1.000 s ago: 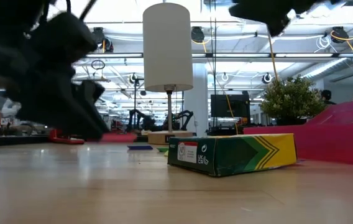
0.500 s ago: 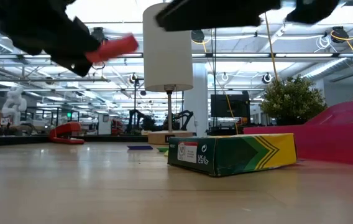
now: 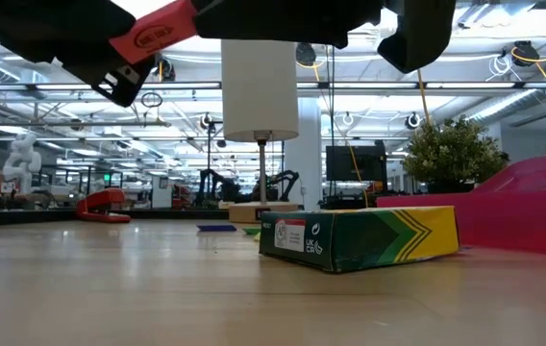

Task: Pack school essentials
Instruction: Put the pink eraser into the pink supply box

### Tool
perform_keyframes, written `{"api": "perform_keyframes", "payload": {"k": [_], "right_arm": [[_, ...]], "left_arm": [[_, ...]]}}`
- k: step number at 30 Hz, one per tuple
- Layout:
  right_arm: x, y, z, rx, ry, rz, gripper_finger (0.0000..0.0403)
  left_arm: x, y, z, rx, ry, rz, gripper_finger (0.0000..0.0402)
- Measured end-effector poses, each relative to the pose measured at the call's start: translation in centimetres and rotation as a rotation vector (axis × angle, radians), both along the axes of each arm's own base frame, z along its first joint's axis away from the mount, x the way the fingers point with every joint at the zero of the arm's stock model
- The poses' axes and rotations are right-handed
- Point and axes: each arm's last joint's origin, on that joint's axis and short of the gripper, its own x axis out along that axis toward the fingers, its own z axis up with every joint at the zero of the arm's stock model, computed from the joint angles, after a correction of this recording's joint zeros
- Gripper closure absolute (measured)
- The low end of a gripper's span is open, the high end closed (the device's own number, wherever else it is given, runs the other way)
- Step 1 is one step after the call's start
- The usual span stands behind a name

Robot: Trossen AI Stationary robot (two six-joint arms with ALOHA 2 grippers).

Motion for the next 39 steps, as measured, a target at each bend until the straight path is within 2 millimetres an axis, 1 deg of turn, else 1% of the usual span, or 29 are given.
{"api": "perform_keyframes", "payload": {"k": [8, 17, 28, 32, 35, 39], "right_arm": [[0.0, 0.0, 0.0, 0.001, 0.0, 0.002, 0.0281], [0.2, 0.1, 0.4, 0.007, -0.038, 0.009, 0.0328], [0.2, -0.1, 0.2, 0.023, -0.012, 0.021, 0.0389], [0.1, -0.2, -0.1, 0.021, 0.018, 0.013, 0.0397], [-0.1, 0.0, -0.3, 0.02, 0.034, 0.013, 0.0396], [-0.7, 0.3, 0.0, 0.071, 0.06, 0.002, 0.0395]], "left_arm": [[0.1, 0.0, 0.3, -0.019, -0.027, 0.002, 0.032], [0.2, 0.0, 0.4, -0.025, -0.032, 0.005, 0.032], [0.4, 0.5, 0.3, -0.059, -0.012, 0.032, 0.0319], [0.4, 0.5, 0.2, -0.055, -0.009, 0.037, 0.0318], [0.5, 0.4, -0.3, -0.043, 0.003, 0.048, 0.0304], [0.5, 0.3, -0.8, -0.013, 0.014, 0.088, 0.0254]]}}
